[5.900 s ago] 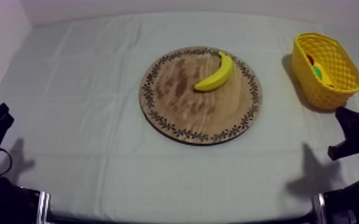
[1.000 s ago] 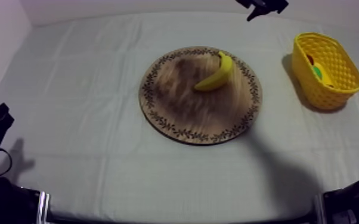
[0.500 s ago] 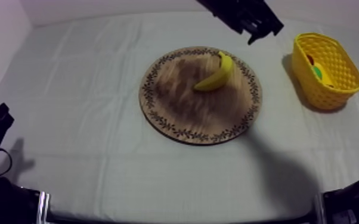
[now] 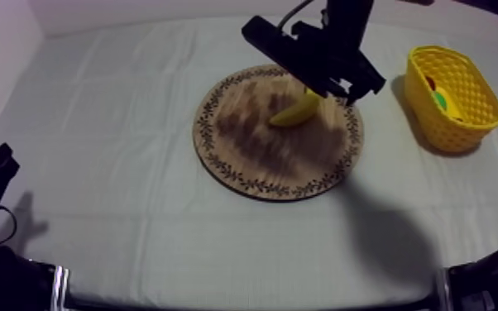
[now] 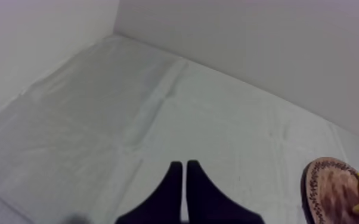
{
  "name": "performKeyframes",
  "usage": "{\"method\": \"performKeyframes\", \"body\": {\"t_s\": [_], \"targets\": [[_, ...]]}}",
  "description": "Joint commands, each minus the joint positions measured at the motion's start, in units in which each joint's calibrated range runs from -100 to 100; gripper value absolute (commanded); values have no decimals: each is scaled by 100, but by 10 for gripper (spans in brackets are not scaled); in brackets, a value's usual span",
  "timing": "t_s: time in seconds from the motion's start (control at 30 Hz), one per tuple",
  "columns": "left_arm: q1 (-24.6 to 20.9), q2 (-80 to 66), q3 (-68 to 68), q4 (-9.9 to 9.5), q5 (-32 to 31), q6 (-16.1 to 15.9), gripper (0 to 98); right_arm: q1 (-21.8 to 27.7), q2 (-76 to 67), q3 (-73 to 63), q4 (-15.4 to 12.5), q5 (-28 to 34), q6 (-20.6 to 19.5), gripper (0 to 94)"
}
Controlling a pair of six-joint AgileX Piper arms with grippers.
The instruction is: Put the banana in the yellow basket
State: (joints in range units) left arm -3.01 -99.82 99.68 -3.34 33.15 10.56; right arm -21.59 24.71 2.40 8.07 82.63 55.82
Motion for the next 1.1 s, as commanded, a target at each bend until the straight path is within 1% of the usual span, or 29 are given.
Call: {"method": "performKeyframes", "body": {"t_s": [0.0,0.3,0.6,0.83,1.07], "targets": [[1,0,-1,-1,-1,1,1,-8,72,12,2,6,-9,695],[1,0,-1,-1,-1,1,1,-67,607,-176,20,-176,-43,694],[1,0,-1,-1,-1,1,1,-134,1288,-715,26,-358,-120,694],[1,0,-1,-1,-1,1,1,-106,1757,-1217,86,-459,-147,691],[1,0,-1,-1,-1,1,1,-54,1995,-1460,155,-508,-145,660]]}}
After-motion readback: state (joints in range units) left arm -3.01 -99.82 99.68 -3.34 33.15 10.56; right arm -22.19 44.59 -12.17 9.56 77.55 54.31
